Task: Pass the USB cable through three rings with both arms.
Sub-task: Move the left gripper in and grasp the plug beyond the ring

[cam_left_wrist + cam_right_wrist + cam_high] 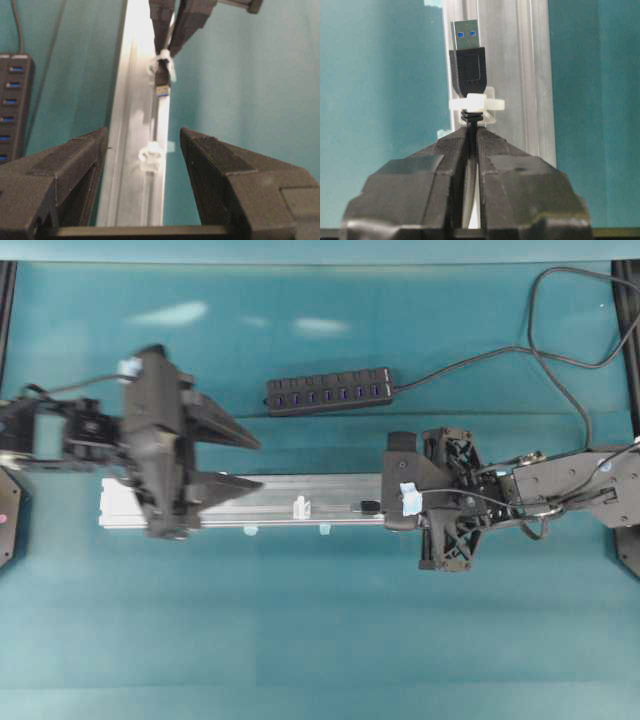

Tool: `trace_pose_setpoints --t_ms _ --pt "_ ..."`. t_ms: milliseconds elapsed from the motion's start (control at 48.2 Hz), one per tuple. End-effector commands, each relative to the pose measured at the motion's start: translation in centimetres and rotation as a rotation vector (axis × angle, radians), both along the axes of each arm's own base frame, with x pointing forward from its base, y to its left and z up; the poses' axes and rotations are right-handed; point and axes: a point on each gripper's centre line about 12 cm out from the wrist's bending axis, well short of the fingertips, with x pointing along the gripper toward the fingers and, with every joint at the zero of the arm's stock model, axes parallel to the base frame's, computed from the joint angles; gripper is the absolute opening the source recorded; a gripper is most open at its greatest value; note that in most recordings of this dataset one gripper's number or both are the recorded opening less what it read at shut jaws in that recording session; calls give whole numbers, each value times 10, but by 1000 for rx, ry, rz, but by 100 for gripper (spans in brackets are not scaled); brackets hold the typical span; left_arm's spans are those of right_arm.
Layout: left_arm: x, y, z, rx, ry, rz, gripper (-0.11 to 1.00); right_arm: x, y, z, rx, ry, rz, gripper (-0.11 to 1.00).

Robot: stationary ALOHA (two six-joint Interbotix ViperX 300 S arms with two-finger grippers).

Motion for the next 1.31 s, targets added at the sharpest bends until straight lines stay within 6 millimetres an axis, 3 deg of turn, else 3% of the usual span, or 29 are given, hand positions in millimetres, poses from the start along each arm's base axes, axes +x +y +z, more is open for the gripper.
trace_pose_setpoints --t_ms 0,685,1017,1287 --pt "16 0 2 6 -29 -6 69 3 -2 6 7 -32 -9 -8" --pt "97 -1 -67 6 102 -22 69 4 -1 8 23 -78 2 -8" --pt "116 -12 -95 6 129 -50 69 5 0 8 25 -86 4 -8" --pt "123 -13 -93 8 117 -52 69 5 0 8 26 -86 5 -8"
